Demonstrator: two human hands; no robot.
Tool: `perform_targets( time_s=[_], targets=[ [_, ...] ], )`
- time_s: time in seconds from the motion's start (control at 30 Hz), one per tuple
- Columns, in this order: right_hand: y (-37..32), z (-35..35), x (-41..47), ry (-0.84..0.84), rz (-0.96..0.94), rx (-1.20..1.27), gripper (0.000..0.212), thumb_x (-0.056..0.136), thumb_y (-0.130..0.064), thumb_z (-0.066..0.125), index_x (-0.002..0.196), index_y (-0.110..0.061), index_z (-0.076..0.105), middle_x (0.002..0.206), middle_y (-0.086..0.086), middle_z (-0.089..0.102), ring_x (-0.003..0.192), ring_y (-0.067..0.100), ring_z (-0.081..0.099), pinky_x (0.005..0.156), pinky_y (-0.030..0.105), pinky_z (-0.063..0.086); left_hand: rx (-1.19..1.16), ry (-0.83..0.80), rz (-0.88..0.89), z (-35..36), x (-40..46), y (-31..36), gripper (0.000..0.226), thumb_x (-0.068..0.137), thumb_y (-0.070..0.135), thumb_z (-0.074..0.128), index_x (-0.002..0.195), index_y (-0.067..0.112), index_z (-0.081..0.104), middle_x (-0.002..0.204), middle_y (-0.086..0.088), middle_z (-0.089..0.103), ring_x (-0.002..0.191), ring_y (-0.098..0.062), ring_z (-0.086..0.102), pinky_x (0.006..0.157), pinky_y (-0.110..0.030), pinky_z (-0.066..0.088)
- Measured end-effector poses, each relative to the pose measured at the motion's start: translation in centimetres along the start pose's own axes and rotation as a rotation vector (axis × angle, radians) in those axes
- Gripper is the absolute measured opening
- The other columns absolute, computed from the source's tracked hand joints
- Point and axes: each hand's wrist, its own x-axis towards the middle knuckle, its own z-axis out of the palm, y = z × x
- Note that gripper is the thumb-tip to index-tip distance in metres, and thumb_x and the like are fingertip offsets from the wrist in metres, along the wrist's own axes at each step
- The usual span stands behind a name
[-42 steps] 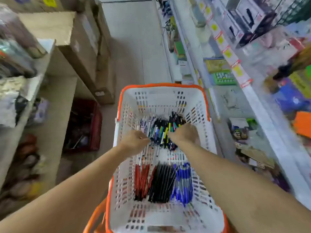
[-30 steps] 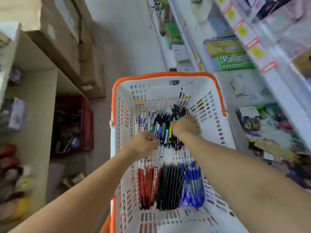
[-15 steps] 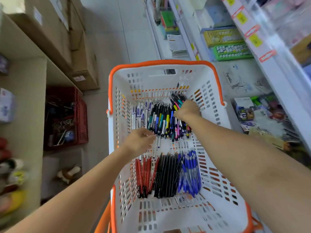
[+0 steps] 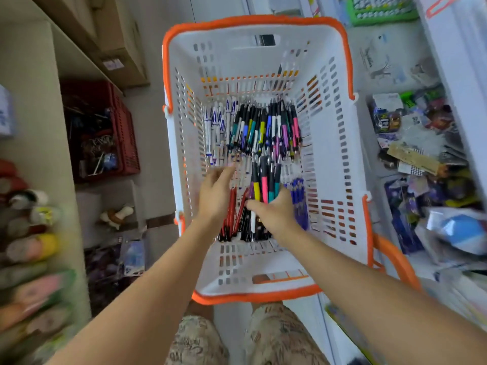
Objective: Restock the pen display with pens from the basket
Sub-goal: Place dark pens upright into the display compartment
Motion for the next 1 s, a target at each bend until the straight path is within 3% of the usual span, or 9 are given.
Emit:
perform_targets(
  time_s=[0.13, 0.2, 0.4, 0.5, 0.57, 0.67, 0.73, 0.9, 1.0],
  targets=[
    [3.8, 1.1, -0.6, -0.179, 0.159, 0.002, 0.033, 0.078, -0.002, 0.083, 0.101, -0.017, 0.065, 0.091, 0.002, 0.073, 0.081, 0.009, 0.070, 0.078, 0.019, 0.057, 0.044, -0.187, -0.217, 0.2, -1.6, -3.0, 0.071, 0.074, 0.060, 0.075, 0.130, 0.021, 0.054, 0.126, 0.001, 0.063, 0.119, -0.020, 0.059, 0.098, -0.037, 0.045],
    [4.8, 1.1, -1.0, -0.273, 0.195, -0.048, 0.038, 0.081, -0.006, 0.081, 0.114, -0.017, 0.066, 0.103, 0.000, 0.074, 0.096, 0.008, 0.070, 0.081, 0.021, 0.056, 0.108, -0.239, -0.281, 0.4, -1.9, -4.2, 0.081, 0.065, 0.047, 0.087, 0.132, 0.018, 0.052, 0.125, -0.001, 0.066, 0.114, -0.020, 0.062, 0.095, -0.037, 0.049],
    [6.6, 1.5, -0.8, -0.433, 0.189, -0.284, 0.085, 0.063, -0.023, 0.090, 0.140, -0.013, 0.055, 0.134, 0.004, 0.063, 0.126, 0.018, 0.058, 0.110, 0.038, 0.047, -0.005, -0.164, -0.428, 1.0, -2.0, -6.6, 0.016, 0.074, 0.011, 0.084, 0.087, 0.015, 0.077, 0.095, -0.007, 0.078, 0.090, -0.020, 0.074, 0.075, -0.030, 0.058],
    [6.2, 1.2, -1.0, -0.457, 0.190, -0.420, 0.058, 0.078, -0.013, 0.082, 0.130, -0.011, 0.057, 0.113, 0.005, 0.069, 0.109, 0.018, 0.064, 0.091, 0.032, 0.054, -0.097, -0.125, -0.457, 1.5, -2.8, -7.2, 0.009, 0.080, 0.009, 0.078, 0.088, 0.012, 0.079, 0.091, -0.009, 0.077, 0.086, -0.018, 0.073, 0.069, -0.024, 0.057],
    [5.9, 0.5, -1.3, -0.539, 0.193, -0.513, 0.035, 0.081, -0.018, 0.076, 0.113, -0.014, 0.062, 0.096, 0.010, 0.070, 0.088, 0.018, 0.064, 0.071, 0.034, 0.053, -0.116, -0.076, -0.463, 1.6, -3.5, -7.7, 0.009, 0.078, 0.010, 0.078, 0.087, 0.010, 0.078, 0.096, -0.017, 0.076, 0.089, -0.025, 0.073, 0.079, -0.035, 0.060],
    [4.5, -1.6, -0.9, -0.776, 0.238, -0.661, 0.041, 0.077, -0.040, 0.075, 0.106, -0.012, 0.070, 0.090, 0.009, 0.068, 0.081, 0.018, 0.062, 0.069, 0.039, 0.049, -0.134, -0.059, -0.445, 1.7, -4.4, -7.6, 0.018, 0.079, 0.005, 0.076, 0.096, -0.001, 0.074, 0.099, -0.023, 0.074, 0.093, -0.034, 0.073, 0.081, -0.045, 0.061],
    [2.2, -4.2, 0.6, -0.897, 0.215, -0.790, 0.053, 0.081, -0.058, 0.071, 0.116, -0.018, 0.070, 0.108, -0.002, 0.069, 0.096, 0.013, 0.064, 0.084, 0.032, 0.052, -0.068, -0.079, -0.369, 1.8, -4.2, -7.6, 0.015, 0.080, 0.003, 0.075, 0.094, 0.002, 0.073, 0.092, -0.016, 0.075, 0.087, -0.028, 0.072, 0.074, -0.038, 0.060],
    [-5.3, -5.8, 2.8, -0.431, -0.172, -0.422, 0.054, 0.101, -0.058, 0.041, 0.151, -0.036, 0.041, 0.153, -0.009, 0.048, 0.135, 0.009, 0.047, 0.113, 0.038, 0.037, 0.076, -0.205, -0.205, 2.8, -3.8, -7.0, 0.029, 0.075, -0.004, 0.077, 0.100, 0.004, 0.066, 0.084, -0.003, 0.070, 0.068, -0.009, 0.067, 0.057, -0.017, 0.050],
    [-6.8, -2.8, 2.5, -0.610, -0.280, -0.703, 0.064, 0.102, -0.061, 0.024, 0.153, -0.027, 0.043, 0.159, -0.008, 0.038, 0.145, 0.011, 0.034, 0.113, 0.029, 0.021, 0.115, -0.292, -0.137, 3.8, -3.9, -6.8, 0.029, 0.072, -0.006, 0.078, 0.095, 0.007, 0.066, 0.080, 0.000, 0.072, 0.067, -0.007, 0.069, 0.063, -0.021, 0.056]
  ],
)
